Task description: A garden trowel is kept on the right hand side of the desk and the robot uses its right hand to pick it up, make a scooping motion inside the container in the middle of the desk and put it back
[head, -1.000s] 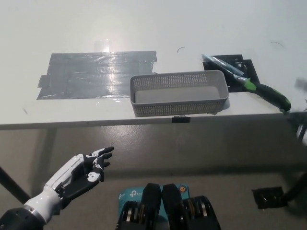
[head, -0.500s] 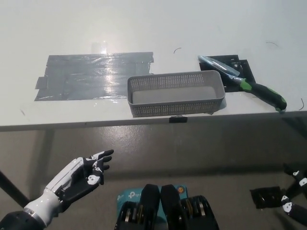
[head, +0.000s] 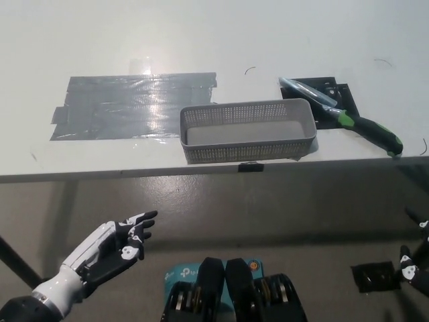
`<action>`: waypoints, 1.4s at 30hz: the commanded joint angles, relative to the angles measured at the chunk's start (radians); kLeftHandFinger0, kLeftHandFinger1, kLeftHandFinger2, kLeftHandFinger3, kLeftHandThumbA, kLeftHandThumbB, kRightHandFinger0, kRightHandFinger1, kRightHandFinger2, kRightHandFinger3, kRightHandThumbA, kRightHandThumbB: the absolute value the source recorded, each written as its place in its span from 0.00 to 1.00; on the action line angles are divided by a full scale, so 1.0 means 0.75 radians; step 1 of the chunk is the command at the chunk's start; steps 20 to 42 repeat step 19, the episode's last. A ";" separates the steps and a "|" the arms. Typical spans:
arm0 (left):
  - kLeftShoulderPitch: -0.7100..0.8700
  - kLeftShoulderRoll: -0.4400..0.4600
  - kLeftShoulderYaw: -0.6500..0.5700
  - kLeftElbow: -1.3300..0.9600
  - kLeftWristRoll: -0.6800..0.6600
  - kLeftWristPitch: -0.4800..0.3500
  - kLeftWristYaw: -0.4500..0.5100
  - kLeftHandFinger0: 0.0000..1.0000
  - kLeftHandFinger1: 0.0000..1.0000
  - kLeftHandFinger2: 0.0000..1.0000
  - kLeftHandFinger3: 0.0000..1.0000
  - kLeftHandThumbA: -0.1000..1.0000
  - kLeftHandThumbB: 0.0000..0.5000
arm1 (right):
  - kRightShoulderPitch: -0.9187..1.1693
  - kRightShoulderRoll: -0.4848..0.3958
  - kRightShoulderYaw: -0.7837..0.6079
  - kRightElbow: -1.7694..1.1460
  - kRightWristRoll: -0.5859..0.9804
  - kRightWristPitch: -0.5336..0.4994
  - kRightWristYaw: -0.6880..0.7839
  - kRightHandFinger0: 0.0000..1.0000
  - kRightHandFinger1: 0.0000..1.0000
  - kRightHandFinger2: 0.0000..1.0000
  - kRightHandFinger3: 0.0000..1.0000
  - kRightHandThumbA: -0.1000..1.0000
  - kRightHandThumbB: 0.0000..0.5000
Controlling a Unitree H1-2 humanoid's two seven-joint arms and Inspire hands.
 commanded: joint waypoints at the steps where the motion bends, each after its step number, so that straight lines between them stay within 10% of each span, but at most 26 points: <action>1: -0.012 0.027 0.006 -0.026 0.012 -0.021 0.007 1.00 1.00 1.00 1.00 0.87 0.47 | -0.022 -0.054 0.003 -0.023 0.046 -0.009 -0.033 1.00 1.00 1.00 1.00 0.29 0.42; 42: 0.001 0.028 0.019 -0.009 0.009 -0.048 0.007 1.00 1.00 1.00 1.00 0.90 0.48 | -0.067 -0.103 0.063 -0.009 0.028 0.006 -0.032 1.00 1.00 1.00 1.00 0.40 0.47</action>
